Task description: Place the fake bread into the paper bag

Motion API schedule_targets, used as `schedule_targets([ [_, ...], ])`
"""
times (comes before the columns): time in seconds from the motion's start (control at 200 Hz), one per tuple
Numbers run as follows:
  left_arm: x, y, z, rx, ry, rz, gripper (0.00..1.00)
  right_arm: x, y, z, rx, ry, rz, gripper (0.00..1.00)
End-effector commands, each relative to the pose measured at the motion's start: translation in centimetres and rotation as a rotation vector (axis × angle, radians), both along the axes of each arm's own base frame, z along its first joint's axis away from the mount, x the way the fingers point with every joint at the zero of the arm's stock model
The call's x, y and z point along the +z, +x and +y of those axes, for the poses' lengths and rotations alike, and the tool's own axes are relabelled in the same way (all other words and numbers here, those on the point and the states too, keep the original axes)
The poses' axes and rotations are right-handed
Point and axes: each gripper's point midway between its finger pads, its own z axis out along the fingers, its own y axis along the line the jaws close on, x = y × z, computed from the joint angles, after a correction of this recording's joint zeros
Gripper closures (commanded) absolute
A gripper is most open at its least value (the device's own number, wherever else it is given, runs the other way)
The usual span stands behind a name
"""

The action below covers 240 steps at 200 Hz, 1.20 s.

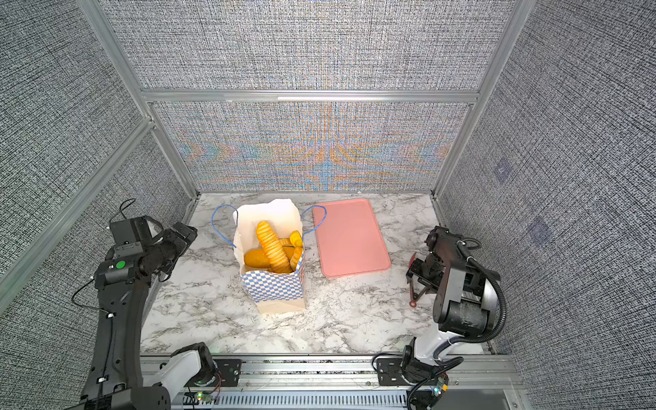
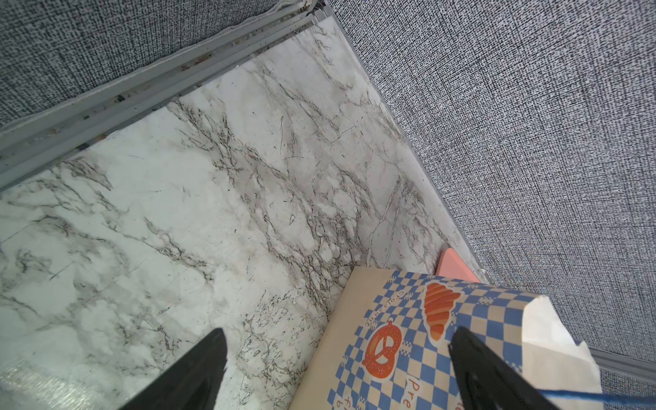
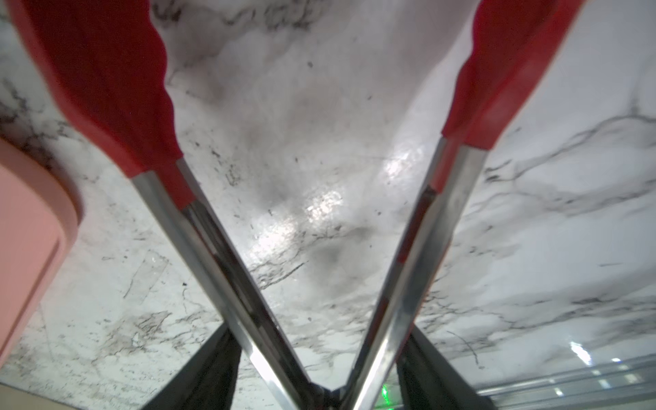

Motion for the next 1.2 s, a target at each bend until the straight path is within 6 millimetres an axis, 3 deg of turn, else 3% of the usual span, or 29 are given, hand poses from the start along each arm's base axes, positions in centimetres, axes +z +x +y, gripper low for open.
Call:
schedule_targets([
  [0.0, 0.5, 0.6, -0.1, -0.026, 0.012, -0.032, 0.01, 0.6, -0.1, -0.6, -0.001, -0.039, 0.006, 0.25],
  [0.24, 0.9, 1.0, 0.1, -0.029, 0.029, -0.049, 0.01, 1.9, 0.3, -0.7, -0.015, -0.056, -0.055, 0.16],
  [0.29, 1.2, 1.2, 0.0, -0.036, 0.033, -0.061, 0.01, 2.8, 0.7, -0.7, -0.016, -0.063, -0.099, 0.05],
  [0.355, 1.7, 1.3, 0.1, -0.038, 0.048, -0.078, 0.01, 4.4, 1.5, -0.6, -0.007, -0.071, -0.171, 0.01],
  [0.495, 2.8, 1.2, 2.4, 0.064, 0.148, -0.118, 0.01, 9.6, 3.6, -0.2, 0.040, -0.122, -0.384, 0.01],
  [0.635, 2.9, 2.1, 5.1, 0.160, 0.285, -0.214, 0.01, 17.1, 5.3, -0.7, 0.031, -0.298, -0.658, 0.01],
  [0.73, 3.6, 3.4, 4.9, 0.088, 0.401, -0.336, 0.01, 22.1, 7.2, 0.0, 0.081, -0.364, -0.977, 0.01],
  [0.805, 3.6, 4.3, 4.1, -0.008, 0.499, -0.407, 0.01, 23.9, 7.8, 0.2, 0.081, -0.382, -1.135, 0.01],
  [0.82, 3.4, 4.3, 4.2, -0.014, 0.513, -0.405, 0.01, 23.1, 7.8, 0.3, 0.077, -0.378, -1.146, 0.01],
  [0.935, -0.2, 4.0, 6.9, 0.146, 0.502, -0.298, 0.01, 22.8, 7.7, -1.0, -0.019, -0.457, -1.347, 0.01],
  [1.015, -3.1, 4.1, 7.6, 0.185, 0.508, -0.286, 0.05, 22.4, 8.2, -0.6, 0.060, -0.518, -1.435, 0.01],
  [1.1, -4.4, 5.3, 5.5, 0.008, 0.622, -0.385, 0.05, 19.0, 9.2, -0.2, 0.209, -0.572, -1.289, 0.01],
  [1.195, -7.3, 5.2, 5.8, 0.002, 0.664, -0.341, 0.03, 15.3, 9.5, 0.2, 0.307, -0.589, -1.198, 0.01],
])
